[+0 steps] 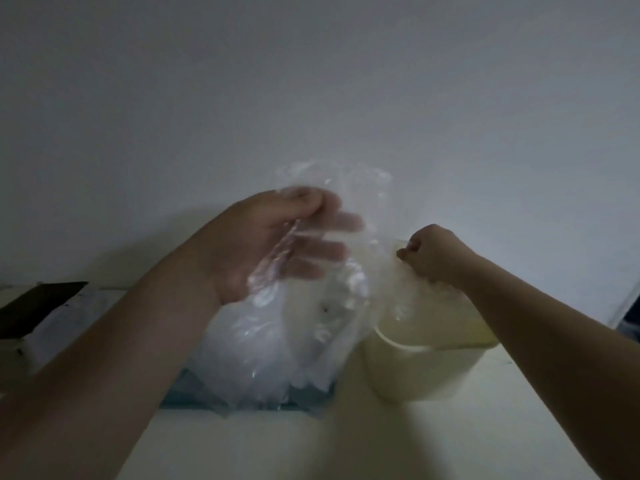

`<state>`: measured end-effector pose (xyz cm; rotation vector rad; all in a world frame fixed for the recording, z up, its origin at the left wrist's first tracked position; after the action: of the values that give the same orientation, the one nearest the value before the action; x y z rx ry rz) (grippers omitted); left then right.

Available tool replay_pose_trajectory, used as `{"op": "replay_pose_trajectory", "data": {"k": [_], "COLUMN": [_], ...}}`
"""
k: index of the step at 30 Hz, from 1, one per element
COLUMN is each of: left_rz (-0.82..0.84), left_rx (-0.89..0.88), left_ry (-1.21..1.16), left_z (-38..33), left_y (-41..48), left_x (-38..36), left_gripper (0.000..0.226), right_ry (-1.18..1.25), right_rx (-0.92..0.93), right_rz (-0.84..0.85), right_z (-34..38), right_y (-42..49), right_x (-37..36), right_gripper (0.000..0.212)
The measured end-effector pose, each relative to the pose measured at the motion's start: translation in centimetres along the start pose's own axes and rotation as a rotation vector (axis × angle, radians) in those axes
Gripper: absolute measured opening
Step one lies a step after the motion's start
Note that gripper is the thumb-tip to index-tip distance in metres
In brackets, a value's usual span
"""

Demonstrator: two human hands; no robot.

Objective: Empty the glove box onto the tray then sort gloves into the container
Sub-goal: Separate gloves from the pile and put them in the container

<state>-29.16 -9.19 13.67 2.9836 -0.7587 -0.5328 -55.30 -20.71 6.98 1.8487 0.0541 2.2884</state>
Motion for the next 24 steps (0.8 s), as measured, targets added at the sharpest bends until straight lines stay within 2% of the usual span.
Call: {"op": "replay_pose_trajectory", "data": {"k": [1,2,3,4,6,9,11,12,14,18,22,24], "left_rz": [0.025,0.039,0.032,0.0,-0.126,-0.262,-0.292,-0.305,-0.329,-0.359,-0.436,-0.448], "left_rx": [0.03,0.059,0.08,0.097,0.139,0.183,0.19,0.188,0.179,0.136,-0.102,-0.19], "left_ry": [-0.014,-0.034,-0.043,-0.03,0.045,0.225,0.306,0.323,0.388,0.478,0.527,0.571], "left_z": [0.6,1.5,2.5,3.6,5.8,7.9,8.6,8.9,9.4,9.4,6.6,5.6], "left_y": [1.6,3.2,5.0,6.5,9.0,10.8,11.5,11.8,12.6,13.1,10.5,7.9], "left_x": [-1.0,-1.8,-2.3,-2.5,-2.0,-1.4,-1.8,-2.1,-2.5,-1.8,0.7,2.4], "left_gripper": [0.016,0.016,0.016,0.016,0.015,0.021,0.025,0.028,0.028,0.04,0.049,0.04], "right_ry": [0.023,0.113,0.268,0.375,0.45,0.546,0.513,0.467,0.425,0.081,-0.228,-0.308], "right_rx": [-0.005,-0.015,-0.06,-0.084,-0.094,-0.085,-0.086,-0.066,0.052,0.193,0.25,0.288], "right_rz": [-0.015,-0.011,-0.014,0.0,-0.042,-0.241,-0.415,-0.434,-0.305,0.198,0.374,0.469], "right_z": [-0.7,-1.4,-2.4,-3.0,-3.5,-4.5,-4.5,-3.9,-1.3,4.4,6.2,6.8], "right_y": [0.8,1.6,2.4,2.7,2.2,0.5,-2.2,-3.3,-4.8,-7.5,-6.7,-6.6], "right_x": [-0.4,-1.0,-1.4,-1.3,0.5,5.0,8.2,9.0,9.1,3.4,-2.5,-4.7], "right_gripper": [0.013,0.016,0.029,0.037,0.038,0.038,0.039,0.037,0.034,0.039,0.055,0.058]}}
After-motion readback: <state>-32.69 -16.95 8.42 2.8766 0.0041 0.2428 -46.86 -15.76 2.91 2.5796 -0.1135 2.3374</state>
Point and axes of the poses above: each hand's wrist, its own y-axis towards the middle knuckle, its own x-axis out of the back of the hand, z = x × y, the point moved 7 cm from there along y, towards the middle knuckle, and after that the axes turned 13 degrees about -y, right-handed, at the moved point
